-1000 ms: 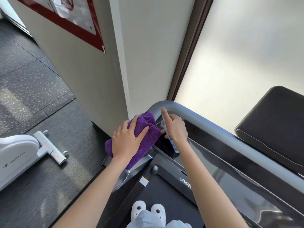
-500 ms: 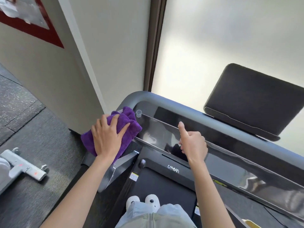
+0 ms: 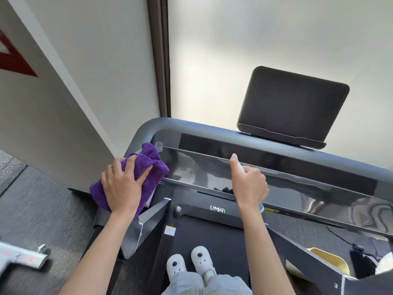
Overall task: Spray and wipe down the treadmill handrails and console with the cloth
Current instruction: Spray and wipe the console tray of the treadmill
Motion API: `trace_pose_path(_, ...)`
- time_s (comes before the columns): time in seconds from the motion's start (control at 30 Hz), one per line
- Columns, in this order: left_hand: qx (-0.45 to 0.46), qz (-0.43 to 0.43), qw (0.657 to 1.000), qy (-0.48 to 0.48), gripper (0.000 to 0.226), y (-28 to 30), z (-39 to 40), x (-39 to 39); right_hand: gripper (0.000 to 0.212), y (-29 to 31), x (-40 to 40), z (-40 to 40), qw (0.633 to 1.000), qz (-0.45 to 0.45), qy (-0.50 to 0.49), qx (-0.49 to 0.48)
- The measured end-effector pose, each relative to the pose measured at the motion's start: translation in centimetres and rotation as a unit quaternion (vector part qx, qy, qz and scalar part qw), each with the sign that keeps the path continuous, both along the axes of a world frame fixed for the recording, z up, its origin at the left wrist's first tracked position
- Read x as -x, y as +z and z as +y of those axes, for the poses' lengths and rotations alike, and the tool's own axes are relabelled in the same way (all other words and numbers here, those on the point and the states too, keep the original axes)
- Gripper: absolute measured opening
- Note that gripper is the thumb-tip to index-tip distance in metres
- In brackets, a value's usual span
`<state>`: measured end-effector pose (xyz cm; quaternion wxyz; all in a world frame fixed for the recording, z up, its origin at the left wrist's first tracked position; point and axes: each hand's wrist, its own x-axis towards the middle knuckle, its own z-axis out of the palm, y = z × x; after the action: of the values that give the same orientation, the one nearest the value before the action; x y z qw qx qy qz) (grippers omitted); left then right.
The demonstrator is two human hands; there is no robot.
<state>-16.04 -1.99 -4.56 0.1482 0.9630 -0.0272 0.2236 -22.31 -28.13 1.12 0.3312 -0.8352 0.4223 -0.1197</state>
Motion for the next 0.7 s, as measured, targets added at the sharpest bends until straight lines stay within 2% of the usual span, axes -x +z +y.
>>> trace_pose_path(0.3,0.073,-0.027,0.995,-0.063,0.054,0.9,-1.9,0.7,0.071,-0.5,4.2,-5.3,0.995,-0.028,-0.091,0.013)
trace_pose_path(0.53,0.134,0.034,0.984,-0.116,0.056,2.0,-8.4,1.7,0.069,-0.6,5.1,-8.9,0.993,-0.038,-0.111,0.011)
trace_pose_path(0.7,0.144,0.053,0.976,-0.153,0.057,2.8,-13.1,2.5,0.067,-0.5,5.2,-10.4,0.993,-0.033,-0.114,0.009)
